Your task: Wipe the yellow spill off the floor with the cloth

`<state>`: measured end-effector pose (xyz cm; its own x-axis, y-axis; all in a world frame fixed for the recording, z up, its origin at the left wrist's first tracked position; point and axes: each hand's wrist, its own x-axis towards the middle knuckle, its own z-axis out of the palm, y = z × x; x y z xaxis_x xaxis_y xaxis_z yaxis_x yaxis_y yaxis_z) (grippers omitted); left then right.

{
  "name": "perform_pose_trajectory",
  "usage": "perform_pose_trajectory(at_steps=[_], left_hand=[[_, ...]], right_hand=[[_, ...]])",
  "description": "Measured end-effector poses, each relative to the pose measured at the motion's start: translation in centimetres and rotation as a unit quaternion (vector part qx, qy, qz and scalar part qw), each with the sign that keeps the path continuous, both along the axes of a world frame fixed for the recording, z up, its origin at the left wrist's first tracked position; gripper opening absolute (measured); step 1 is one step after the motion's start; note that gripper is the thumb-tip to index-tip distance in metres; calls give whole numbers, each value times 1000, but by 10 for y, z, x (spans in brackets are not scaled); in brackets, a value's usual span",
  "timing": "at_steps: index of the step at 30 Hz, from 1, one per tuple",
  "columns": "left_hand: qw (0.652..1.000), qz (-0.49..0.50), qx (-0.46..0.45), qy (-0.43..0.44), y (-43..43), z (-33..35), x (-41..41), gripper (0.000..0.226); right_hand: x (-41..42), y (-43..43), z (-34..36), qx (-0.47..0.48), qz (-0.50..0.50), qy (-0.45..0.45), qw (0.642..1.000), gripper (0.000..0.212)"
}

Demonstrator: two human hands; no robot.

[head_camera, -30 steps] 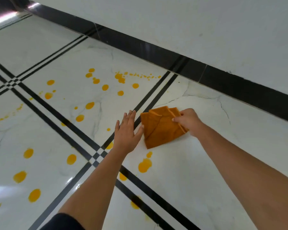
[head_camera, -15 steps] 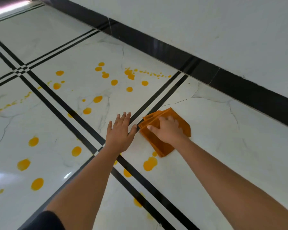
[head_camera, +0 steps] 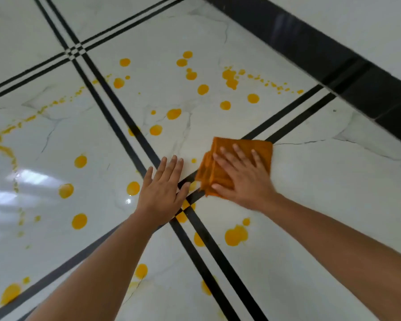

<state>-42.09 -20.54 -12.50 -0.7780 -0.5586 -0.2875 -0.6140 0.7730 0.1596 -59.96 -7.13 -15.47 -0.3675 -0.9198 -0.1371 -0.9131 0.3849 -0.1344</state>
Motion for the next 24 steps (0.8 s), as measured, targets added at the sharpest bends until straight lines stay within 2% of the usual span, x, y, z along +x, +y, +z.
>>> perform_pose_trajectory(at_steps=[3, 4, 5, 7, 9, 10, 13, 14, 15, 17, 19, 21, 23, 24], left_hand=[[999, 34, -4, 10, 9, 0, 23, 77], [998, 52, -13, 16, 12, -3, 32, 76], [997, 74, -20, 22, 14, -5, 38, 75], [991, 125, -23, 35, 22, -8, 50, 75], [985, 168, -18, 43, 30, -10, 64, 75], [982, 181, -17, 48, 32, -10, 71, 75], [975, 215, -17, 54, 43, -13, 94, 75], [972, 230, -19, 50, 48, -14, 102, 76], [970, 237, -19, 46, 51, -15, 108, 76], [967, 248, -11, 50, 62, -15, 115, 76], [969, 241, 2, 48, 74, -14, 119, 76], [971, 235, 5, 41, 83, -15, 122, 75], [969, 241, 2, 47, 88, -17, 124, 73], [968, 246, -2, 51, 90, -18, 125, 72]], right_hand=[[-12, -24, 5, -1, -139, -20, 990, 72], [-2, -38, 7, -2, -155, -27, 988, 70], [15, -47, 7, -5, -125, -27, 992, 68], [49, -38, 2, -11, 24, -19, 999, 64], [57, -14, 0, -6, 144, -3, 990, 63], [51, -15, 2, 5, 146, -7, 989, 63], [58, -43, 3, 12, -9, -17, 1000, 63], [76, -50, 6, 5, -23, -21, 999, 62], [97, -46, 5, -8, 1, -27, 1000, 61], [125, -12, 4, -18, 134, -18, 991, 59], [111, 24, 6, 19, 211, -3, 977, 61], [84, 12, 4, 42, 133, 0, 990, 63], [75, -18, 4, 21, 15, 1, 1000, 63], [82, -27, 5, 17, -6, 0, 1000, 62]])
